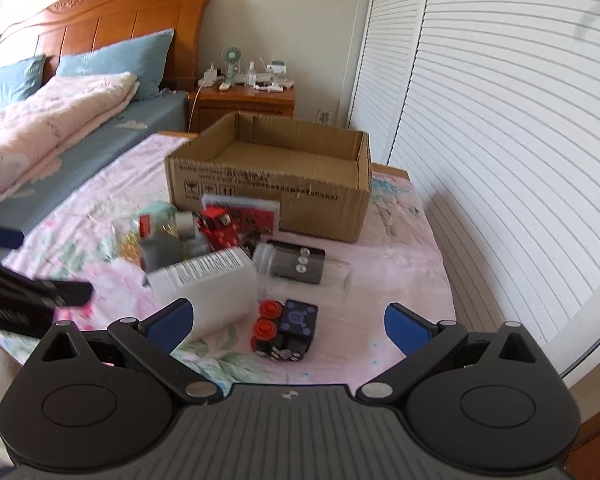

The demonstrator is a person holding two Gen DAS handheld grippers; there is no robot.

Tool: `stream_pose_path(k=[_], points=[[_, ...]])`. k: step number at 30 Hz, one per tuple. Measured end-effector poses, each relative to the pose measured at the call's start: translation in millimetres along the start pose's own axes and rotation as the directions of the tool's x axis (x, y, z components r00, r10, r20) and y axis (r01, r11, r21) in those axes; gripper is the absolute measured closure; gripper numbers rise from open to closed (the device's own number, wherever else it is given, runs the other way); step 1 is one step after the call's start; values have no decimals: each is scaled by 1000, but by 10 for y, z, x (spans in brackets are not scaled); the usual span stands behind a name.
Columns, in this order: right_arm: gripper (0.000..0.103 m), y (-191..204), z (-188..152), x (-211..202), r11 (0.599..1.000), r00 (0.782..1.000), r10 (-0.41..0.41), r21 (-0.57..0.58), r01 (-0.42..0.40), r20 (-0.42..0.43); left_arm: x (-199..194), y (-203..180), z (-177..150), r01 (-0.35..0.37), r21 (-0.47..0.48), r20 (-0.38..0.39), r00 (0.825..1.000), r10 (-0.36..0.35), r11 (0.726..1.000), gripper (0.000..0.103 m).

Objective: Organize rigid objects
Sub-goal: 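Move both tools toward the cluttered objects on the bed, then grasp the grey cat figurine with the left tool while the right tool grasps the black-blue cube toy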

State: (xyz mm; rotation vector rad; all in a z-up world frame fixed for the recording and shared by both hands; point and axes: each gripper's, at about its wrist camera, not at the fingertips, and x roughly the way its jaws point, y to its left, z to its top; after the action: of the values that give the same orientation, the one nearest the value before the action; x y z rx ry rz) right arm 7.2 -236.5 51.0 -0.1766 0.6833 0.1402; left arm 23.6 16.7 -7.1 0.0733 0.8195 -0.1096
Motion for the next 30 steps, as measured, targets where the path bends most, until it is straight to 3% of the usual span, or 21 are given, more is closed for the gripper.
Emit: stream_pose_path(k=[8,17,30], points=[[0,-132,-189,410,999,996,48,6,-48,-81,237,101,-17,-18,28,-13,1000,18,999,1],[0,-169,-220,789,997,987,78,12,-77,-138,455,245,57,1,-22,-42,999,-2,1000,1],[0,-199,-247,980,991,983,131,5,-132,-132,552,110,470,102,5,-6,995,-102,995,1]])
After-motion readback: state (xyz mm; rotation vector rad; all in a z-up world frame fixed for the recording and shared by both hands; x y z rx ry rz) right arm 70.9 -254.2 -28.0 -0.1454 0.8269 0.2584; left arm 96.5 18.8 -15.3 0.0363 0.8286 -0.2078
